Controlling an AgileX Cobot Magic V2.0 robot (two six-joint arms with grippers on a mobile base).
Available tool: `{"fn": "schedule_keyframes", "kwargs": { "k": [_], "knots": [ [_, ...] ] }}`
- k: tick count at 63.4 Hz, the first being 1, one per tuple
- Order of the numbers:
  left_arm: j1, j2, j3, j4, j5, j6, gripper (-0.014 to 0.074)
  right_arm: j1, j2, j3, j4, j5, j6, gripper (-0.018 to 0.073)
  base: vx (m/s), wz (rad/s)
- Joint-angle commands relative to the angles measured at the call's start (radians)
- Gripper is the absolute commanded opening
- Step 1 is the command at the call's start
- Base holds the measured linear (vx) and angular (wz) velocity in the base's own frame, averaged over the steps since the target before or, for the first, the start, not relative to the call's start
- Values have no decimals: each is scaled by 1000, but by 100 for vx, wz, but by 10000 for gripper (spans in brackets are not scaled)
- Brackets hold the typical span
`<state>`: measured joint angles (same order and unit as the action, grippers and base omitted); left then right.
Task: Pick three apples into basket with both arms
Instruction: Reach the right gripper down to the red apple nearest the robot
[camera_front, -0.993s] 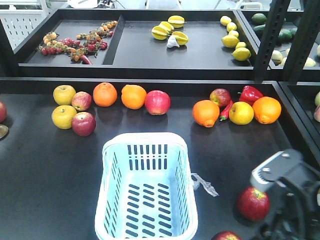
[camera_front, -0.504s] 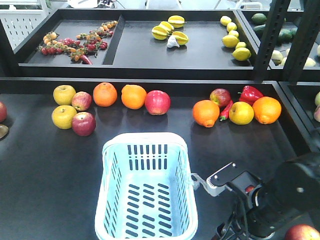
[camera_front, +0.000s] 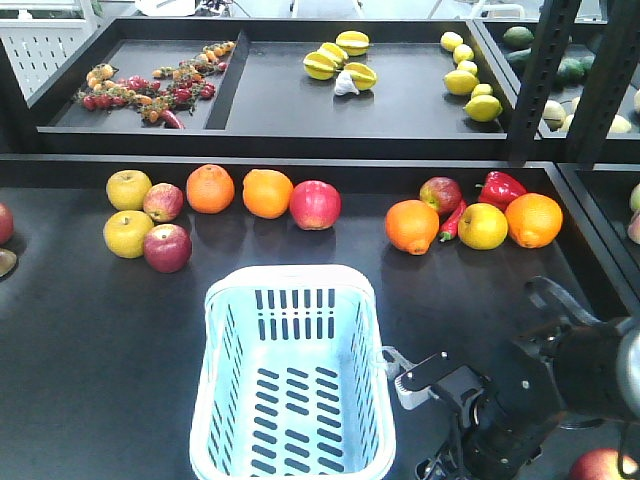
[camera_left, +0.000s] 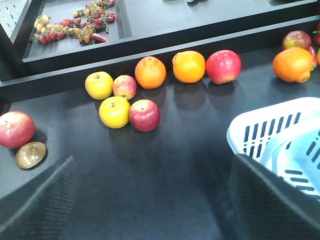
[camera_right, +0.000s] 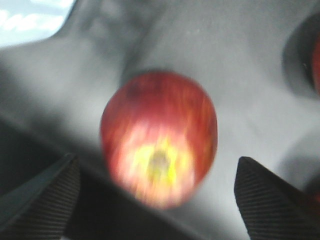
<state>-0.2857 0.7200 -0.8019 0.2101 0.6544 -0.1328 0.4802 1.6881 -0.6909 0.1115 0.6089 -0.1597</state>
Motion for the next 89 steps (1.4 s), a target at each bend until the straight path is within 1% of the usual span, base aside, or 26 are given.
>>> {"fn": "schedule_keyframes", "kwargs": {
  "k": [1,20,25,31,42,47,53,59,73,81,89],
  "knots": [
    [-1,-1,-21,9,-59,-10,593,-1,2,-21,-1,-33,-5,594,0,0],
    [-1,-1,-21,9,-59,-10,593,-1,94,-21,-3,-94,-7,594,0,0],
    [-1,-1,-21,9,-59,-10,593,-1,110,-21,-3,-95,-7,578,0,0],
    [-1,-1,-21,9,-59,-10,593,-1,114,-21,-3,-94,-10,515,0,0],
    [-1,-1,-21,9,-59,-10,593,-1,114,-21,-7,-55,-10,340,0,0],
    [-1,-1,-21,9,-59,-10,593,-1,111,-21,-10,-36,-10,302,0,0],
    [-1,-1,-21,9,-59,-10,593,-1,90,-21,-27,-11,-5,295,0,0],
    [-1,-1,-21,9,-59,-10,593,-1,34,-21,-45,28,3,295,0,0],
    [-1,-1,-21,9,-59,-10,593,-1,-175,-21,-112,158,79,295,0,0],
    [-1,-1,-21,9,-59,-10,593,-1,-326,-21,-112,200,83,295,0,0],
    [-1,-1,-21,9,-59,-10,593,-1,-469,-23,-44,197,76,295,0,0]
  ]
}}
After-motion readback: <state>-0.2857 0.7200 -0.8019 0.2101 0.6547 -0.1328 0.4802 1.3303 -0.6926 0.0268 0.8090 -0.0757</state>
